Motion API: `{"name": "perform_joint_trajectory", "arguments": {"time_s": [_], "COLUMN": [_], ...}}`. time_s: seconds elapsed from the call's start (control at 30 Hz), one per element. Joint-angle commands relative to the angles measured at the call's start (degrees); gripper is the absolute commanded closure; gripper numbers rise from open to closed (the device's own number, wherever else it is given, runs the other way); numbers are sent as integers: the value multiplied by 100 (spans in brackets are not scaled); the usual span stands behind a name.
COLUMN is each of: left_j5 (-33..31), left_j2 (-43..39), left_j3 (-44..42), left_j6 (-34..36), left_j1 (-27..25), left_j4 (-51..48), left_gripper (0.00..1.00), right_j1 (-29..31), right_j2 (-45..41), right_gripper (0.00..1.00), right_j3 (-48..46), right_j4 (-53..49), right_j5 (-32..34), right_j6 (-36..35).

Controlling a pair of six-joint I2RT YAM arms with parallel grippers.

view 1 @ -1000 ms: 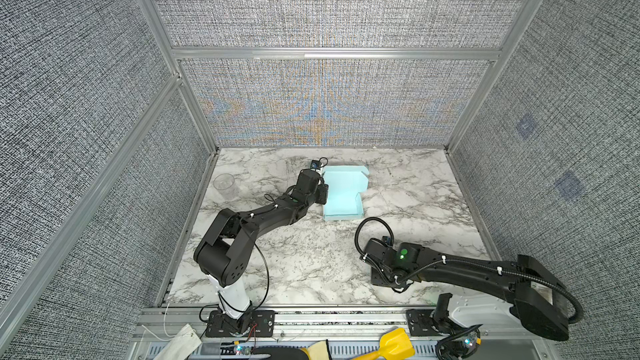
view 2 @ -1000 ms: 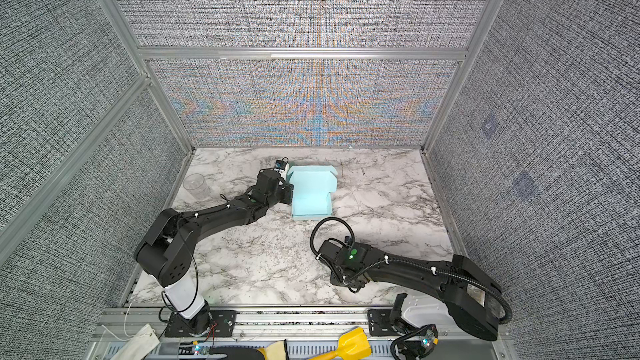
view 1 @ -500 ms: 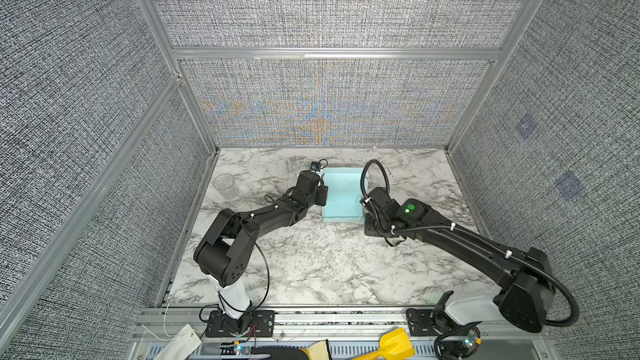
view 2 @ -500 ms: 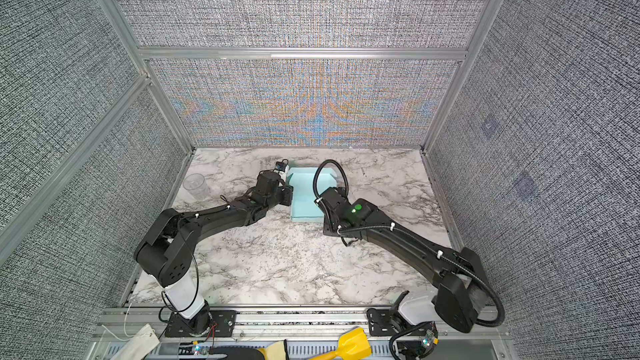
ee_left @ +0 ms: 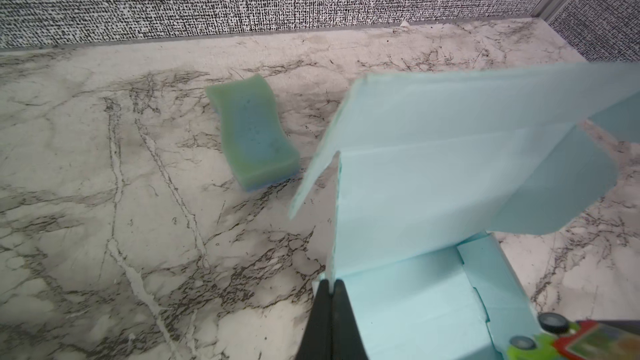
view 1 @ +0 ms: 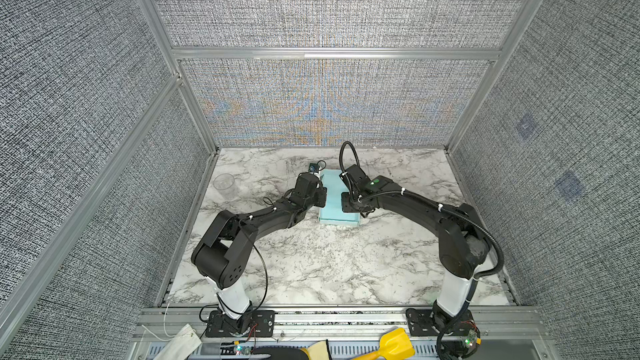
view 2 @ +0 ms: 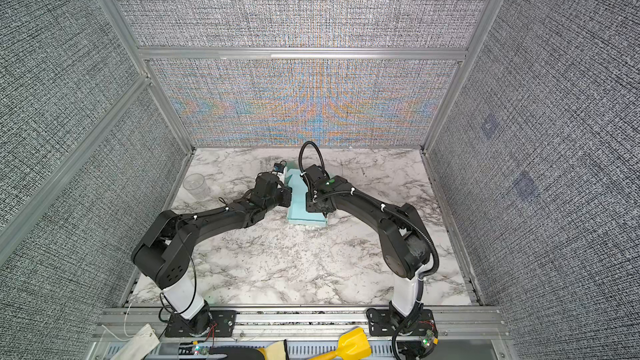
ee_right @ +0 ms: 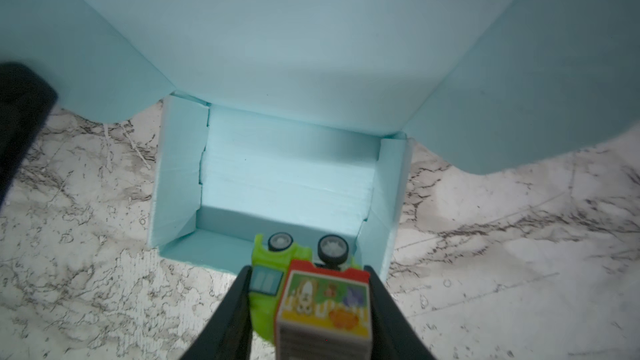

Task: Fold the paper box
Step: 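Carry the toy block to the box and lower it inside with the right gripper, then open the right gripper to release the toy and raise it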

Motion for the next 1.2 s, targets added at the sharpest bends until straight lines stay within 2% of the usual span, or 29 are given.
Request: {"name": "perform_joint_trajectory", "arguments": {"time_s": [0.0,0.2,0.43,0.5,0.6,0.67,0.77,0.93,1.07,1.17], "left_j5": [11,44,38,20,3,3,-40,-80,-68,-72], "left_j2": [-61,-34,-92,-132,-158,-155,-118,-147,-160,-177], "left_j3": [-3,68,47,-1,-29,-56,-69,-193,-251,-324], "left_j6": [-55,-67,-85,-94,-116,-126,-134,-204,-225,-193], "left_j1": [-9,-9,-13,-11,-13,-13,-13,-13,-13,-17], "left_j4": [98,56,13,8,27,41,22,127,176,249], "left_gripper": [100,100,100,100,100,100,100,100,100,100], "right_j1": [-7,-66,-66,-66,-66,-74,-133,-446,-903,-1169], "right_j2": [132,214,624,595,311,-23,-615,-1537,-1911,-2010], "right_gripper": [65,64,61,55,36,28,23,23,26,30], "right_j3": [-52,-402,-288,-315,-348,-376,-384,-845,-1522,-1859], "right_j4": [149,583,641,624,572,563,531,904,1642,2104], "right_j5": [-139,-184,-205,-234,-209,-135,11,77,-364,-667], "right_j6": [4,181,198,179,104,4,-179,-535,-773,-1203]}}
